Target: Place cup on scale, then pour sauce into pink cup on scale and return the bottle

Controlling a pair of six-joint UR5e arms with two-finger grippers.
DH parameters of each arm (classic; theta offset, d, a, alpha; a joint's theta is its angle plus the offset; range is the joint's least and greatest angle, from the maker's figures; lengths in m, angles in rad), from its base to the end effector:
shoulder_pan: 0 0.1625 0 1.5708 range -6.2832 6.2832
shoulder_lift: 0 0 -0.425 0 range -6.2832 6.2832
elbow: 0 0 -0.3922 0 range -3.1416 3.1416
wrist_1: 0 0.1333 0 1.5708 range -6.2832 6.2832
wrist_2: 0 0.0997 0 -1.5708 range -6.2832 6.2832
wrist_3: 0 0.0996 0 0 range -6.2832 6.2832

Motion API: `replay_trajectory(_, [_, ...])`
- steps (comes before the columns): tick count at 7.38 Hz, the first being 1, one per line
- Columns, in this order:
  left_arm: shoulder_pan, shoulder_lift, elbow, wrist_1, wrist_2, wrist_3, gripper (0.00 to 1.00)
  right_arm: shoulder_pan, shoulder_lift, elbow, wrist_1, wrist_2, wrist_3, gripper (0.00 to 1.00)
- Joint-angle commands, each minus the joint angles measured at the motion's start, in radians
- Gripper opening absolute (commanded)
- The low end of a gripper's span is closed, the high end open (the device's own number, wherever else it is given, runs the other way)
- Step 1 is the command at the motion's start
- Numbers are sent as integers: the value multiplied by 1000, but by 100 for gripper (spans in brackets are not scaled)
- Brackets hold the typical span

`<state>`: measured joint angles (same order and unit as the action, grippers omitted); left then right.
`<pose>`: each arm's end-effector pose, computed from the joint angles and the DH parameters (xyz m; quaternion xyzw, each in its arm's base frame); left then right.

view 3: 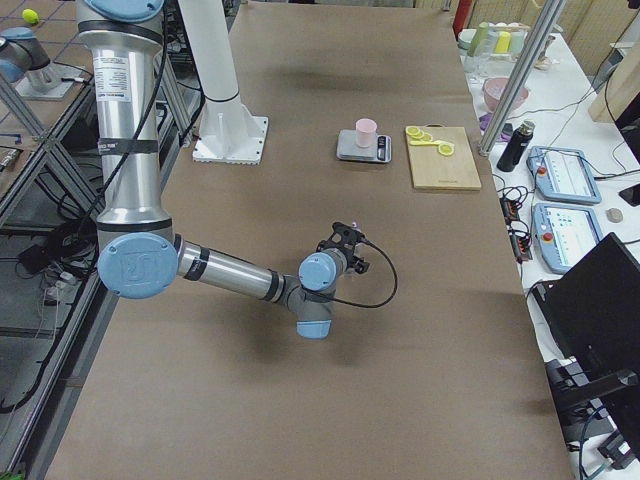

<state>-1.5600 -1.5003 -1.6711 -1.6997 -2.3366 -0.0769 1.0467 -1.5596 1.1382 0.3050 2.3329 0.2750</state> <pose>-0.0592 -0.4725 0.6299 0.0571 0.3753 -0.0010 0.9251 -0.1672 -0.4182 0.6572 0.4604 -0.4960 -0.3315 0.6574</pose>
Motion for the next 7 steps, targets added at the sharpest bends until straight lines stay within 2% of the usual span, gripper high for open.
replay_trajectory(1, [0,-1,-6,0,0,0,99,13,-42,0,14,13,3,100])
replay_trajectory(2, [0,-2,-7,0,-1,-1,99,24,-66,0,31,19,6,100])
replay_trajectory(3, [0,-2,-7,0,-1,-1,99,65,-85,0,31,69,15,100])
replay_trajectory(5, [0,-11,-4,2,-1,-3,99,198,-106,2,11,223,117,100])
replay_trajectory(7, [0,-15,-1,2,-1,-3,99,353,-94,20,-178,395,174,100])
